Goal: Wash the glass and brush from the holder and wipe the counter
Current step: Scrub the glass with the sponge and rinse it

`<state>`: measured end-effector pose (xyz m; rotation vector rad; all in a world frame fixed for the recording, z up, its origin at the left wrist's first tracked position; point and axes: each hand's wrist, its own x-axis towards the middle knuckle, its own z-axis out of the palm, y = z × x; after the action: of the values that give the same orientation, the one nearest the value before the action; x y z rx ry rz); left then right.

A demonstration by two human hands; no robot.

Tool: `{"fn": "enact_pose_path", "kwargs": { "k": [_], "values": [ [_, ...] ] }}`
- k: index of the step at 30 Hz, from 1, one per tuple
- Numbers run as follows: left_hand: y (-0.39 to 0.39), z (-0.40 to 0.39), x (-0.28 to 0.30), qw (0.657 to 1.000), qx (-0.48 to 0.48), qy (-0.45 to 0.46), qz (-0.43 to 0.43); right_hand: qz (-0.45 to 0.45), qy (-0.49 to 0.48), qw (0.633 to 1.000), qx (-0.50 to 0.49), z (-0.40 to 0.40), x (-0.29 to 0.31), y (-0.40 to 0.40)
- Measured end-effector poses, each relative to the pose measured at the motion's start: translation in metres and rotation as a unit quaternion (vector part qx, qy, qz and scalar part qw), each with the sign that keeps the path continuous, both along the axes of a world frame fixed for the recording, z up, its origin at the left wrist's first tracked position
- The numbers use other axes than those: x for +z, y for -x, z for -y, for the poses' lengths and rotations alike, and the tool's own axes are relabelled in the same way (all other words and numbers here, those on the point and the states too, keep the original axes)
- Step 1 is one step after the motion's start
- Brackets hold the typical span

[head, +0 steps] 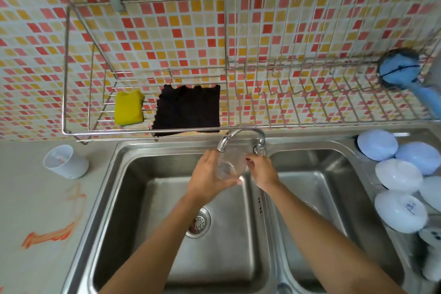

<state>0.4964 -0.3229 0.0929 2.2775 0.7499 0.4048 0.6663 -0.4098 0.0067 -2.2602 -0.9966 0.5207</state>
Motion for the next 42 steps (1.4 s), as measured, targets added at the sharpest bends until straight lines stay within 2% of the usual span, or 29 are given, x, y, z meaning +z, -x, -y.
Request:
{"fn": "enact_pose_path", "kwargs": {
  "k": [9, 13, 19, 23, 30, 33, 38, 42],
  "values": [
    [0.032, -0.002, 0.005, 0.999, 0.030, 0.006, 0.015, 0.021, 0.004, 1.000, -0.004, -0.003, -0.010, -0.002],
    [0.038, 0.004, 0.001, 0.999, -0.029, -0.010, -0.022, 0.027, 0.003, 1.000, -0.006, -0.003, -0.013, -0.002],
    [0.020, -0.001, 0.005, 1.000, -0.022, 0.013, -0.009, 0.024, 0.004, 1.000, -0.008, -0.004, -0.017, -0.004],
    [0.016, -0.015, 0.007, 1.000, -0.009, -0.023, 0.017, 0.012, -0.025, 1.000, -0.014, -0.002, -0.015, -0.004],
    [0.017, -0.024, -0.003, 0.997, 0.020, -0.075, -0.011, -0.004, -0.046, 0.999, -0.016, 0.000, -0.015, -0.003],
    [0.010, -0.021, -0.008, 0.998, 0.016, -0.056, -0.023, -0.004, -0.051, 0.999, -0.018, 0.000, -0.015, -0.003],
    [-0.013, -0.013, -0.007, 0.998, 0.052, 0.036, 0.029, -0.016, -0.046, 0.998, -0.029, -0.001, -0.017, -0.003],
    [-0.004, -0.009, -0.009, 0.998, 0.031, 0.020, 0.043, -0.012, -0.049, 0.999, -0.016, 0.000, -0.016, -0.005]
  ]
}}
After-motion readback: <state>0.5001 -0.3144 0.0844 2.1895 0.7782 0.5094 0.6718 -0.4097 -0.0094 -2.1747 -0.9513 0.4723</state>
